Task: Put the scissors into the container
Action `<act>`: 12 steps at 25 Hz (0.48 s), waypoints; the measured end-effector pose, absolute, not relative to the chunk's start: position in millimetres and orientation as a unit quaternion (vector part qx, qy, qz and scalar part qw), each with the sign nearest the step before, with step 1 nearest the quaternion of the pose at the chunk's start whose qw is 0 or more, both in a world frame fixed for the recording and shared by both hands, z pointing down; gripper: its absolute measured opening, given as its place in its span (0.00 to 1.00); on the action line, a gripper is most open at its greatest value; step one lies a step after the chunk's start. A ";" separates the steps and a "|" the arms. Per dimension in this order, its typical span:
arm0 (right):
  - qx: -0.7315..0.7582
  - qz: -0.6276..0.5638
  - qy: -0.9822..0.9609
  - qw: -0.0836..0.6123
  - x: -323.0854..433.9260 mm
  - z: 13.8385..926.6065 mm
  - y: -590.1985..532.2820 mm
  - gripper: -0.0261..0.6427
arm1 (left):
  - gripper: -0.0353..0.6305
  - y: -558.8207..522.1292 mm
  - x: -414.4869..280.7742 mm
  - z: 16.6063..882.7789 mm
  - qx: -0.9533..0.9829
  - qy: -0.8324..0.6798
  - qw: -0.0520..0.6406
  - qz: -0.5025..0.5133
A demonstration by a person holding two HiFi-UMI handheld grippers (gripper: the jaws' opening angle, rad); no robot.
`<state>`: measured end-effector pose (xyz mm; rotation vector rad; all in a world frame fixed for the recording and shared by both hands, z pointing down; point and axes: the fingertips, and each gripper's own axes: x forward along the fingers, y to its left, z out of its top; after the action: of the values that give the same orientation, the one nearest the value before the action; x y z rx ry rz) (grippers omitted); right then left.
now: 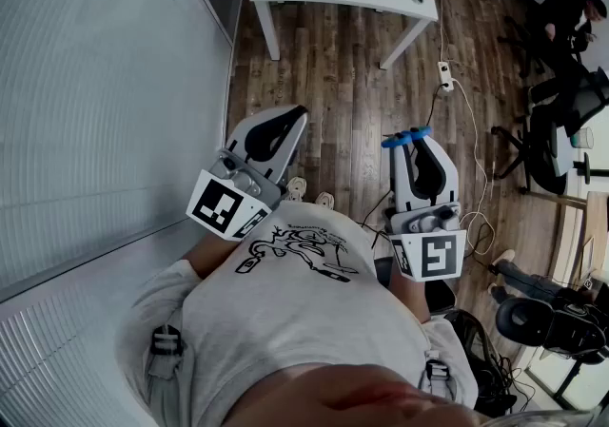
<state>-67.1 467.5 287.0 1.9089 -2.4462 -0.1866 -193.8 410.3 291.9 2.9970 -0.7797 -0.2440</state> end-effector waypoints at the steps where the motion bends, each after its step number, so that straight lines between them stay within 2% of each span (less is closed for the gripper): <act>1: 0.614 -0.061 -0.787 0.017 -69.1 285.8 467.7 0.17 | 0.09 410.2 -196.1 290.8 0.965 -0.251 0.018 -0.079; 12: 0.613 -0.064 -0.787 0.025 -90.9 283.7 460.9 0.17 | 0.09 402.4 -216.2 291.9 0.963 -0.255 0.020 -0.085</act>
<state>-90.9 460.9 283.7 1.8957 -2.4344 -0.1964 -216.2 402.4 291.9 2.9873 -0.7898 -0.2630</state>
